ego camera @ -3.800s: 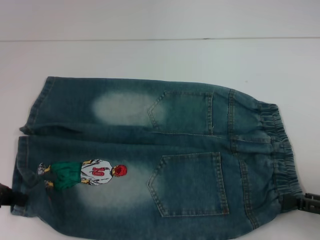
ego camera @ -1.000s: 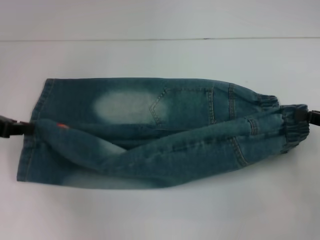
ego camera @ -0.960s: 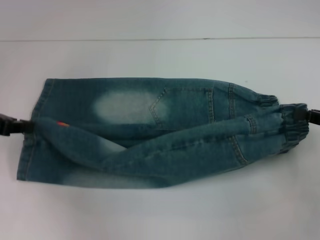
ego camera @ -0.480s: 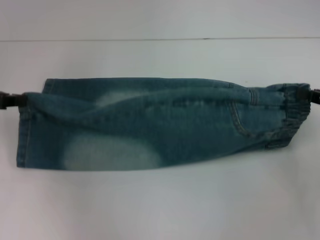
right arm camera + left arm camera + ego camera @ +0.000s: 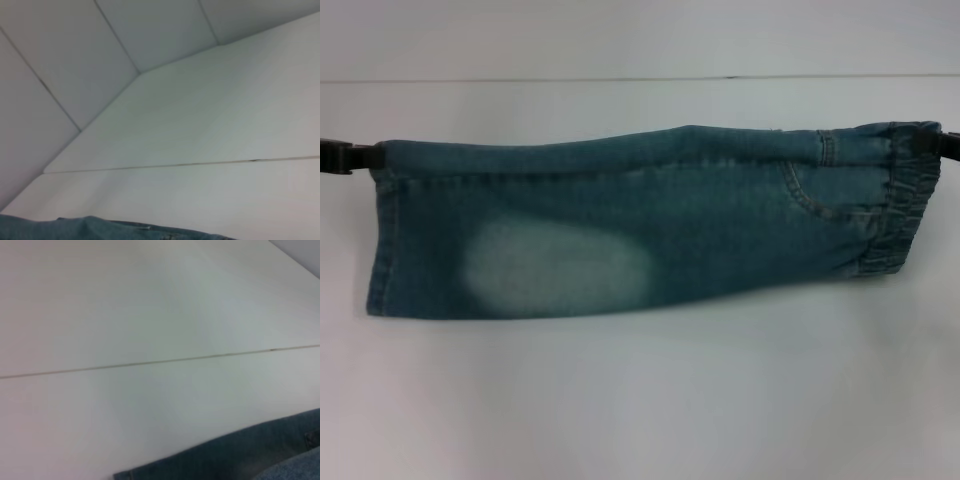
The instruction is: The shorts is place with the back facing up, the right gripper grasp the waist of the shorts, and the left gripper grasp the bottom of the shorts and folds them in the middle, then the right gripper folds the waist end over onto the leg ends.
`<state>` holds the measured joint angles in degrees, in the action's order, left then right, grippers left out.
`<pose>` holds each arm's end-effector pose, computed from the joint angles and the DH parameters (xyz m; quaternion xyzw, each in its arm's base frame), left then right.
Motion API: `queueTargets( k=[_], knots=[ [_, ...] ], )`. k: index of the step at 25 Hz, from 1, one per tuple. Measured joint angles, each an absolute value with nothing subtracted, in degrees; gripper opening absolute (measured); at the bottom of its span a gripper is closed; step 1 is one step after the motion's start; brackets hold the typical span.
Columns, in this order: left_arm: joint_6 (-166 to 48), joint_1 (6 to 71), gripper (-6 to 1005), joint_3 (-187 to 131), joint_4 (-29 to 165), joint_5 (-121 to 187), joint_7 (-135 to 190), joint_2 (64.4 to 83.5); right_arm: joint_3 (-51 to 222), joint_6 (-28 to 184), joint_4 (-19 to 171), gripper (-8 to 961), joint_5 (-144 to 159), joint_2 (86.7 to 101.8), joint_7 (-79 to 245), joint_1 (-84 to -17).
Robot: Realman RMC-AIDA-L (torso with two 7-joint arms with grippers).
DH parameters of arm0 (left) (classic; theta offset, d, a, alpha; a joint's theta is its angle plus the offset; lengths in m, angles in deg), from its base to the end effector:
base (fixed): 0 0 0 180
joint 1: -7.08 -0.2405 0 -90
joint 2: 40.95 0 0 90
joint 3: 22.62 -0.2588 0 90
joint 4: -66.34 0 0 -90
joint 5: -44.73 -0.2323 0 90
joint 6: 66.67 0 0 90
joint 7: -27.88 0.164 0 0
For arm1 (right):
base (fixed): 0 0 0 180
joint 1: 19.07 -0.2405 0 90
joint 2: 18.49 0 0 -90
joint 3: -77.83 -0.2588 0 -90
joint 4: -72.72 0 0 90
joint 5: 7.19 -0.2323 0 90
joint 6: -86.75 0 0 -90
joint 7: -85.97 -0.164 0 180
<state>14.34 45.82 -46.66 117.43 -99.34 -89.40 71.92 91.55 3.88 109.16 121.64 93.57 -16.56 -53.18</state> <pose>-0.3123 0.4236 0.1012 -0.8395 -0.4519 -0.0913 0.2876 0.3341 0.3945 0.0775 -0.8141 0.4501 0.2600 0.2591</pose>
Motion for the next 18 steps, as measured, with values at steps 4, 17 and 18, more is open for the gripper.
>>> queueTargets(
  k=[4,17,18],
  knots=[
    [11.5,46.4,48,-47.9,115.8,-99.2,-89.1,72.85,94.3,7.2,109.6,68,121.6,93.67,-18.2,-53.9],
    [2.9,45.5,48,-52.9,112.8,-99.3,-88.5,75.97,101.6,16.2,109.0,72,122.0,96.52,-19.2,-54.3],
    [2.5,45.5,48,-53.1,112.8,-99.3,-88.4,76.17,101.6,16.8,109.0,73,122.0,96.62,-19.2,-54.3]
  ],
)
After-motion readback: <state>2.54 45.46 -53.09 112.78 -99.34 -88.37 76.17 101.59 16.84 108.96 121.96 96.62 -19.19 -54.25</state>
